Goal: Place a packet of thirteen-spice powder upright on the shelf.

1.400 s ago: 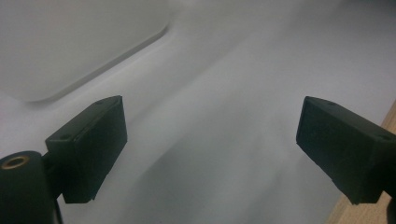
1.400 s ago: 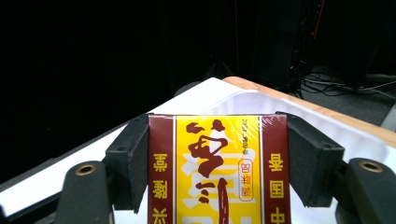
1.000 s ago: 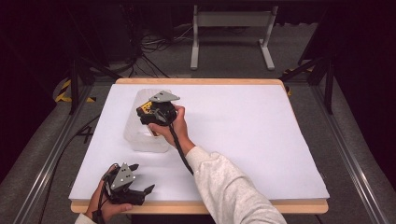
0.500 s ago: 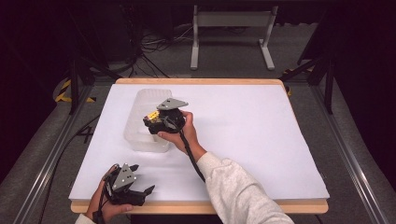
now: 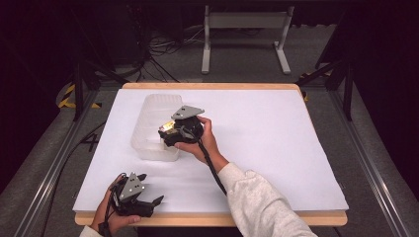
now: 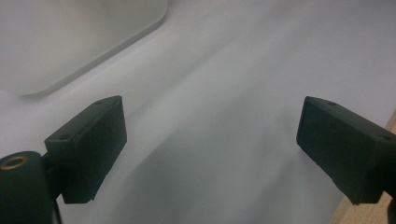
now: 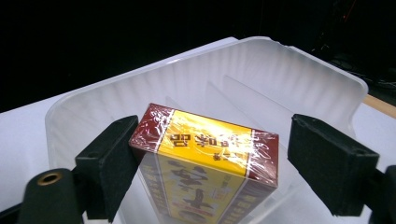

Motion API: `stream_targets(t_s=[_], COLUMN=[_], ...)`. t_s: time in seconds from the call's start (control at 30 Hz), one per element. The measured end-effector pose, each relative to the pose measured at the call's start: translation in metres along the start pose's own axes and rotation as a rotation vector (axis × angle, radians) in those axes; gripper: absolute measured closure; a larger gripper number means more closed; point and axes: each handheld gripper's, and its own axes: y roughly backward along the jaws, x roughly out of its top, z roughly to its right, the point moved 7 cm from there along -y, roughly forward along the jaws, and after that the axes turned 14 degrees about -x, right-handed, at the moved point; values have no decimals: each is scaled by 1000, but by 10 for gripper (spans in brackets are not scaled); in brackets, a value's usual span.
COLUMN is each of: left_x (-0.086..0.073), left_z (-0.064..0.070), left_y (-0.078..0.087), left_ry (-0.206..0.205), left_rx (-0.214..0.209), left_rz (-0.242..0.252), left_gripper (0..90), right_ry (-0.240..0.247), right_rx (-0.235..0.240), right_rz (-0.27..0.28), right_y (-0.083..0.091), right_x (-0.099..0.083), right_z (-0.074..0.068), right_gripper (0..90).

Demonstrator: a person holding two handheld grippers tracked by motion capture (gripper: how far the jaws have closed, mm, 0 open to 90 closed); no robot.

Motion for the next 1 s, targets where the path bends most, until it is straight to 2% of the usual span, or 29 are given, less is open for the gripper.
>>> stream_targets(t_s=[0.07,0.37,0.53,0.6,0.7,1.0], left_x=[0,1,3,3,3,3], left_z=[0,-2,-6,-6,-6,-7], left_y=[0,-1,2,2,0,-1], left_ry=[3,9,32,27,22,18], left_rx=[-2,6,32,33,28,21], left_rz=[1,3,29,27,18,13], left_gripper=[92,92,92,92,92,92], right_ry=[-6,33,53,69,60,77], right_rx=[-1,1,3,-10,-13,-27], right_rz=[1,-2,9,9,10,-14], right_y=[3,14,25,27,30,34], right_x=[-1,-5,-2,-2,-2,-8], right_z=[3,11,18,21,24,31], right_gripper=[179,173,175,177,177,177])
